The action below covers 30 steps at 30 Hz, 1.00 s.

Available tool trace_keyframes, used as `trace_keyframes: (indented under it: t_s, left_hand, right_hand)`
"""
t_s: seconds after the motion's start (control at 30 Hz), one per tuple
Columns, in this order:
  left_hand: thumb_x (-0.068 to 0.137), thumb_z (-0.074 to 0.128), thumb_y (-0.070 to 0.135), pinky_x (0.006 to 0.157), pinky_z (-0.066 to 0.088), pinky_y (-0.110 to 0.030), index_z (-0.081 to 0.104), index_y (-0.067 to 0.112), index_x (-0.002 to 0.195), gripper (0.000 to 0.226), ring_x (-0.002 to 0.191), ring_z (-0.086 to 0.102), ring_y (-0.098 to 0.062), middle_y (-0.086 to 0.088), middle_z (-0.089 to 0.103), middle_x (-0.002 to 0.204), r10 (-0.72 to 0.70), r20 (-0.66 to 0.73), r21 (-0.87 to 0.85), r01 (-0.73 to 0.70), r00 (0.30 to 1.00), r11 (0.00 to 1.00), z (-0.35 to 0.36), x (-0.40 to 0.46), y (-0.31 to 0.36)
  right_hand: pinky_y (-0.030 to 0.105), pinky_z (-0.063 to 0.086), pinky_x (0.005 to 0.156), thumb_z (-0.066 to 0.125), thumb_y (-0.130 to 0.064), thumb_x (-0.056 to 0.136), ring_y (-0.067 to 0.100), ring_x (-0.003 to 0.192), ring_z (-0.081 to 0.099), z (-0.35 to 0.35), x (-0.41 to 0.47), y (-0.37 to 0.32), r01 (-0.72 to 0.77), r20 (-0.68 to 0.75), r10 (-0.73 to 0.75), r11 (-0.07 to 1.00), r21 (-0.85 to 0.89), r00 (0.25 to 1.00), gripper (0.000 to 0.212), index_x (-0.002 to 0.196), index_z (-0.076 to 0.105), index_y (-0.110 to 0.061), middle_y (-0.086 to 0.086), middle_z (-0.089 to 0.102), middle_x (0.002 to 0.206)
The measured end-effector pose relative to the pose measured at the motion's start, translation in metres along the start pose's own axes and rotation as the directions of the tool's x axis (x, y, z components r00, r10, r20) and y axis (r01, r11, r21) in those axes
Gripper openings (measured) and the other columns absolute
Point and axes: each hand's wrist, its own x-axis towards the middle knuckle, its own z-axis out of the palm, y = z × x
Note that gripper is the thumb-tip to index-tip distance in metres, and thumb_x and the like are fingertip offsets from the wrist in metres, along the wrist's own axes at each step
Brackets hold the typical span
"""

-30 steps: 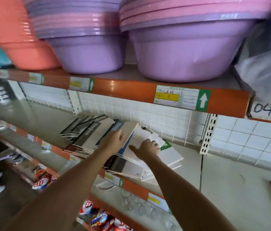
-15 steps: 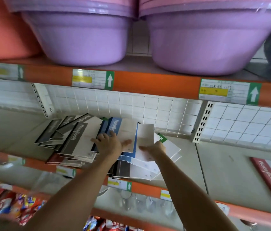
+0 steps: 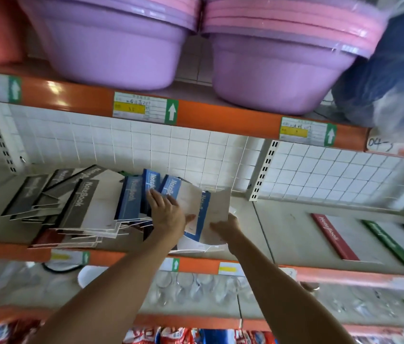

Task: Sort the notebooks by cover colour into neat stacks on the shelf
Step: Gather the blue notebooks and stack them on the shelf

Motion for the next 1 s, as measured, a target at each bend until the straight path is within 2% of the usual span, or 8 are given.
trace_keyframes:
  t_s: [0.13, 0.23, 0.37, 0.53, 0.63, 0.7, 0.8, 1.0]
  left_hand:
    - [0.09, 0.064, 0.041, 0.115, 0.022, -0.055, 0.041, 0.01, 0.142, 0.065, 0.134, 0.031, -0.045, -0.027, 0.037, 0.144, 0.138, -0.027, -0.106, -0.14, 0.99, 0.984, -0.005, -0.02, 0.025]
    - [0.086, 0.061, 0.013, 0.1, 0.037, -0.042, 0.041, 0.014, 0.136, 0.054, 0.119, 0.043, -0.035, -0.018, 0.041, 0.132, 0.164, -0.047, -0.222, -0.171, 0.985, 0.96, -0.011, -0.035, 0.04]
    - [0.083, 0.066, 0.008, 0.069, 0.054, -0.036, 0.051, 0.006, 0.129, 0.049, 0.097, 0.062, -0.029, -0.016, 0.054, 0.119, 0.211, -0.183, -0.258, -0.254, 0.96, 0.932, -0.023, -0.043, 0.056]
    - [0.095, 0.057, 0.014, 0.068, 0.045, -0.04, 0.04, 0.011, 0.124, 0.034, 0.1, 0.064, -0.035, -0.013, 0.059, 0.117, 0.294, -0.069, -0.416, -0.296, 0.953, 0.86, -0.023, -0.049, 0.082]
    - [0.096, 0.052, 0.011, 0.063, 0.041, -0.037, 0.036, 0.015, 0.129, 0.037, 0.093, 0.065, -0.037, -0.015, 0.065, 0.104, 0.263, -0.052, -0.497, -0.254, 0.963, 0.83, -0.023, -0.058, 0.103]
    - [0.095, 0.05, 0.009, 0.063, 0.044, -0.038, 0.034, 0.019, 0.125, 0.036, 0.088, 0.064, -0.037, -0.015, 0.064, 0.101, 0.226, -0.01, -0.543, -0.195, 0.974, 0.817, -0.022, -0.066, 0.117]
    - [0.096, 0.05, 0.012, 0.064, 0.043, -0.039, 0.035, 0.018, 0.122, 0.031, 0.085, 0.06, -0.035, -0.014, 0.063, 0.104, 0.167, 0.031, -0.588, -0.117, 0.985, 0.8, -0.023, -0.081, 0.139]
    - [0.097, 0.052, 0.016, 0.071, 0.042, -0.038, 0.041, 0.012, 0.127, 0.032, 0.1, 0.06, -0.043, -0.024, 0.061, 0.118, 0.139, 0.051, -0.709, -0.062, 0.989, 0.702, -0.018, -0.109, 0.185]
  right_hand:
    - [0.038, 0.051, 0.073, 0.059, 0.011, 0.078, 0.027, 0.085, 0.055, -0.014, -0.016, 0.021, -0.034, -0.158, 0.039, 0.999, 0.031, 0.987, 0.029, 0.103, 0.055, -0.006, 0.007, 0.059, 0.085]
    - [0.051, 0.055, 0.086, 0.063, -0.001, 0.073, 0.03, 0.089, 0.057, -0.027, -0.027, 0.037, -0.062, -0.194, 0.068, 0.997, 0.037, 0.979, 0.031, 0.093, 0.049, -0.021, 0.004, 0.057, 0.085]
    - [0.036, 0.05, 0.069, 0.064, -0.004, 0.074, 0.025, 0.08, 0.056, -0.047, -0.044, 0.051, -0.047, -0.193, 0.07, 0.991, 0.123, 0.979, 0.033, 0.102, 0.051, -0.015, 0.009, 0.06, 0.089]
    - [0.031, 0.049, 0.069, 0.059, 0.001, 0.085, 0.022, 0.08, 0.057, -0.083, -0.048, 0.068, -0.046, -0.21, 0.069, 0.992, 0.114, 0.975, 0.034, 0.113, 0.053, -0.018, 0.003, 0.06, 0.088]
    - [0.025, 0.043, 0.056, 0.058, -0.003, 0.088, 0.016, 0.07, 0.054, -0.11, -0.049, 0.077, -0.037, -0.256, 0.062, 0.994, 0.1, 0.965, 0.028, 0.112, 0.054, -0.016, 0.0, 0.059, 0.083]
    - [0.027, 0.045, 0.06, 0.058, -0.004, 0.087, 0.022, 0.076, 0.058, -0.124, -0.052, 0.085, -0.019, -0.282, 0.053, 0.993, 0.119, 0.958, 0.028, 0.114, 0.057, -0.014, 0.006, 0.064, 0.092]
    - [0.032, 0.047, 0.072, 0.057, -0.003, 0.087, 0.027, 0.088, 0.059, -0.145, -0.059, 0.101, -0.004, -0.31, 0.062, 0.982, 0.186, 0.949, 0.028, 0.113, 0.058, -0.013, 0.009, 0.065, 0.1]
    - [0.03, 0.046, 0.067, 0.052, -0.004, 0.083, 0.023, 0.077, 0.059, -0.203, -0.071, 0.13, 0.034, -0.392, 0.056, 0.975, 0.219, 0.918, 0.03, 0.108, 0.059, -0.018, 0.002, 0.064, 0.088]
